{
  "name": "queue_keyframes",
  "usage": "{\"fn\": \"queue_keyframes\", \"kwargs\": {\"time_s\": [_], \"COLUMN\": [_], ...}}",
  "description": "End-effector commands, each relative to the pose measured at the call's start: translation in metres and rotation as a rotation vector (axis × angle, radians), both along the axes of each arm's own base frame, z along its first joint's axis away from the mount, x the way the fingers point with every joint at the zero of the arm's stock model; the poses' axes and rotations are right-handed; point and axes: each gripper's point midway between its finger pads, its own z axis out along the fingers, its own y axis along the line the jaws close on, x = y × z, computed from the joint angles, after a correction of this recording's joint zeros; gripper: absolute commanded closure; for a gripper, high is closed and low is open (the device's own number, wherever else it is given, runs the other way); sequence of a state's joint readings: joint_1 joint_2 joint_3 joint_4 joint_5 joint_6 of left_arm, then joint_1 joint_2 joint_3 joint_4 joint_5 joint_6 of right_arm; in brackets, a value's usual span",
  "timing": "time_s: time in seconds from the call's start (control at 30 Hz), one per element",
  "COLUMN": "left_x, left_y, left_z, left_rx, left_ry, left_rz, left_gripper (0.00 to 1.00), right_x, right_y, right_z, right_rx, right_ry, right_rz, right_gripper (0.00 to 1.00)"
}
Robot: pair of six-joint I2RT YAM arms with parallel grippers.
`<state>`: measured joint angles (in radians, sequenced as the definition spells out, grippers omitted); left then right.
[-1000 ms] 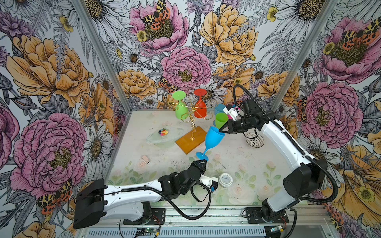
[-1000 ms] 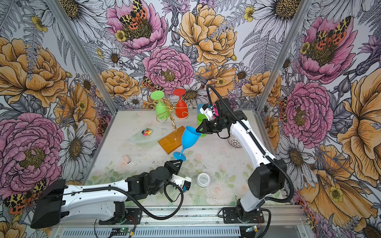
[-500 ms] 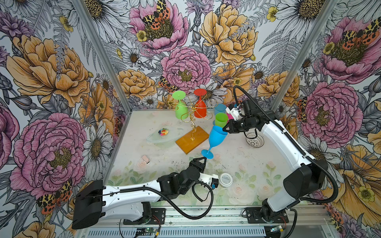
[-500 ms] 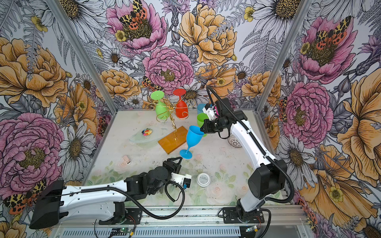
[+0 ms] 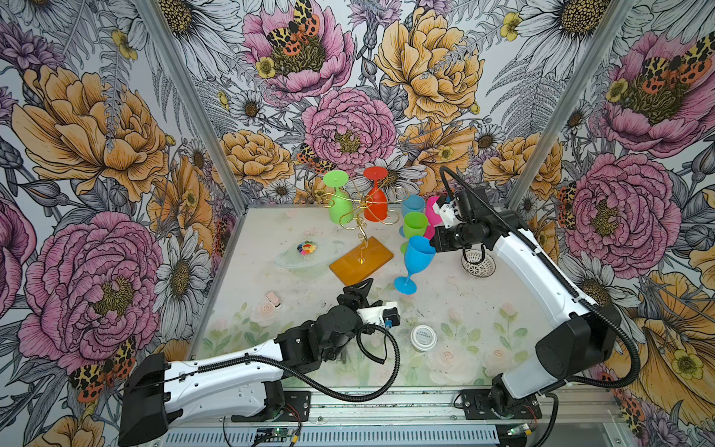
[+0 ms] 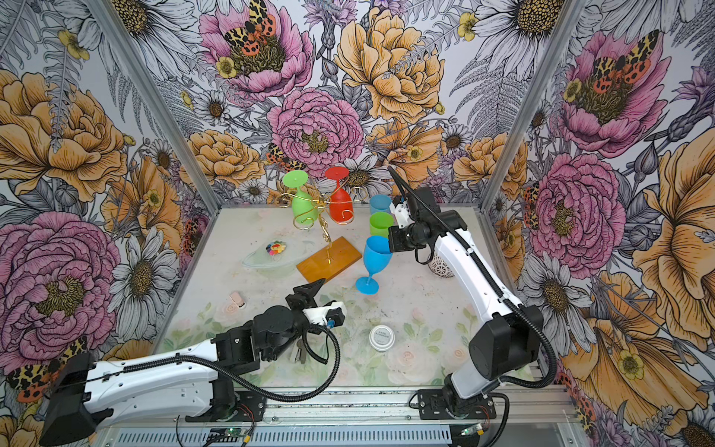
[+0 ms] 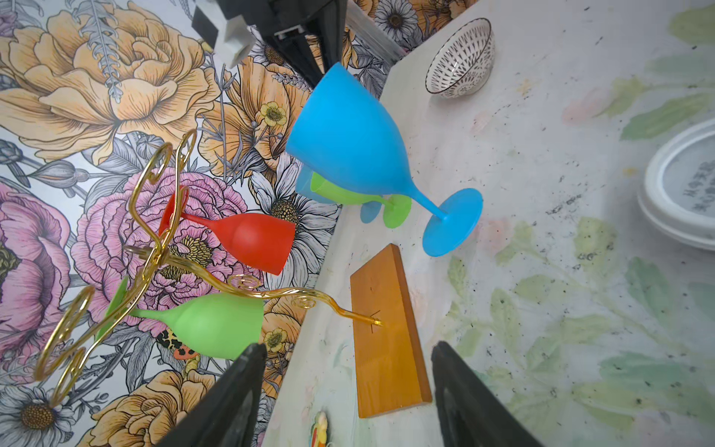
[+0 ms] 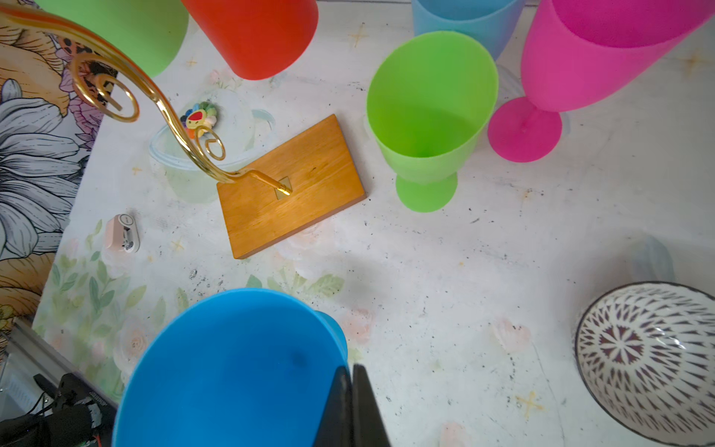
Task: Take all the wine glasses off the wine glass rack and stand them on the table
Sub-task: 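Lower the blue glass with the right gripper while the left arm moves to the rack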
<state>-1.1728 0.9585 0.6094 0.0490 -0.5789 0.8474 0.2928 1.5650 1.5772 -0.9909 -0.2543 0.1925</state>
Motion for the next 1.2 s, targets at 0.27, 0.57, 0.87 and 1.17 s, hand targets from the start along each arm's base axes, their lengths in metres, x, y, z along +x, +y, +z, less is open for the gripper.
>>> {"fn": "queue_keyframes", "kwargs": {"time_s": [0.27, 0.57, 0.87, 1.17], "left_x": [0.021, 0.032, 0.045, 0.065], "left_y": [0.031, 0.059, 0.081, 0.109], "left_z": [0.041, 0.050, 0.050, 0.049], "left_rx": [-0.366, -0.577, -0.691, -0.790], "left_ry": [0.220, 0.389, 0.463, 0.479], "left_rz": [0.163, 0.180, 0.228, 0.333], "left_gripper": [0.24, 0.14, 0.14, 0.12], "right_x": [0.022, 0.043, 0.064, 0.085], "right_y": [-0.049, -0.067, -0.082, -0.098], "right_z": [0.010, 0.006, 0.001, -0.011], "right_rx": [-0.152, -0.176, -0.230, -0.237], "right_ry": [-0.150, -0.197, -0.217, -0.220], "right_rz": [-0.177, -0.258, -0.301, -0.348], "right_gripper": [1.00, 1.00, 1.00, 1.00]}}
